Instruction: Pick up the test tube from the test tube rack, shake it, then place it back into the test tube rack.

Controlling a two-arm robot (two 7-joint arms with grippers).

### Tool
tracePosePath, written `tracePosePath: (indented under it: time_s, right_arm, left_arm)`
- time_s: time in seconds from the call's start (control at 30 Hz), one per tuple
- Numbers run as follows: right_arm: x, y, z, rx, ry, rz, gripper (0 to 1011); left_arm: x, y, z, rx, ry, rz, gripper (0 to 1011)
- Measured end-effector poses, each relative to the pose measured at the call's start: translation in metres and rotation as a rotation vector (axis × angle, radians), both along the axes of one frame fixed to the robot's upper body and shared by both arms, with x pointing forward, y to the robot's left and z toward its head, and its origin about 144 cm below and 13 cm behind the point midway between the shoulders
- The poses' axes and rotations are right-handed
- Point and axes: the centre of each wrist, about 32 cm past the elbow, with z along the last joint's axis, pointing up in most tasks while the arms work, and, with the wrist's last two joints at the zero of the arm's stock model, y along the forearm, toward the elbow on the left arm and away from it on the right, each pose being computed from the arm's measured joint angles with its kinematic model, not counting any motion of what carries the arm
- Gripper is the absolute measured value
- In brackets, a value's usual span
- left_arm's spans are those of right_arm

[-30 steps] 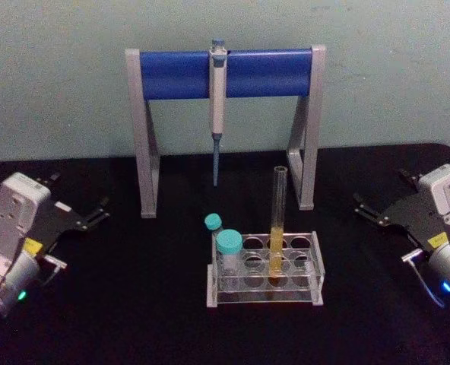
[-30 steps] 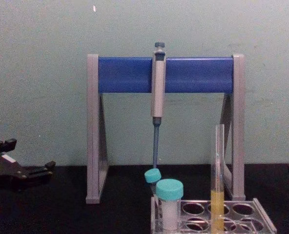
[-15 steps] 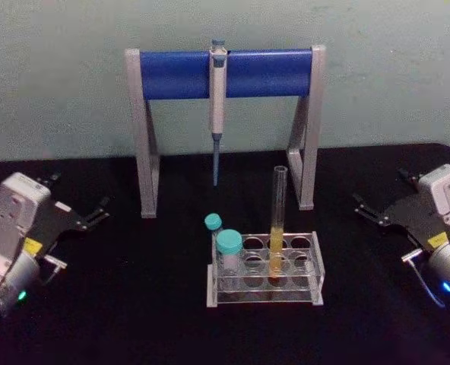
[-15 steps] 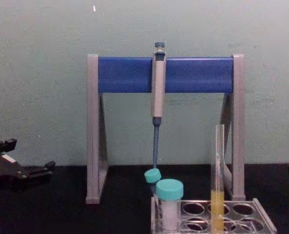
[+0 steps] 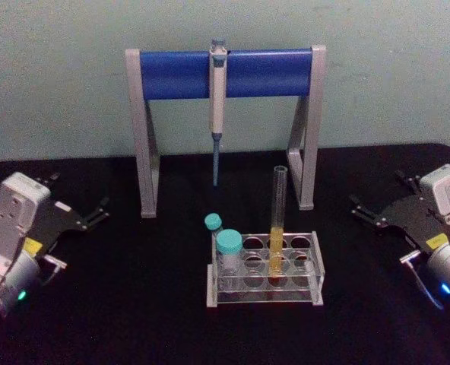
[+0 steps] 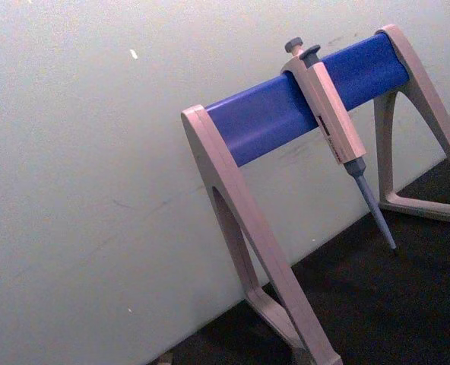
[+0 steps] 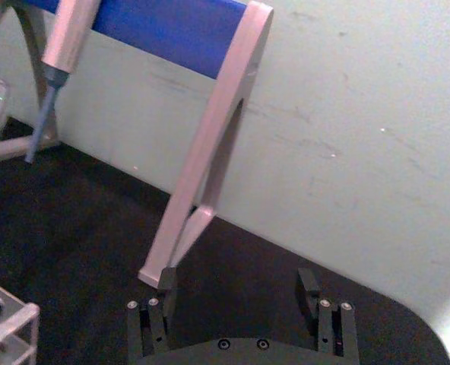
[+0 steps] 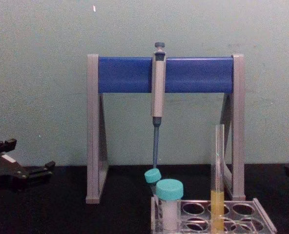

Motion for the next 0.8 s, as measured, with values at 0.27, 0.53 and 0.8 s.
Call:
tracePosePath:
  time_s: [0.27, 0.53, 0.8]
  right_arm:
    - [-0.007, 0.008, 0.005, 0.086, 0.04, 0.082, 1000]
    - [-0.011, 0.013, 0.012, 0.195, 0.11, 0.195, 1000]
    - [-0.01, 0.015, 0.023, 0.288, 0.201, 0.308, 1000]
  left_arm:
    - [0.0, 0.0, 0.0, 0.0, 0.0, 0.0, 1010]
    - [0.0, 0.0, 0.0, 0.0, 0.0, 0.0, 1009]
    - [0.0, 0.0, 0.0, 0.0, 0.0, 0.0, 1010]
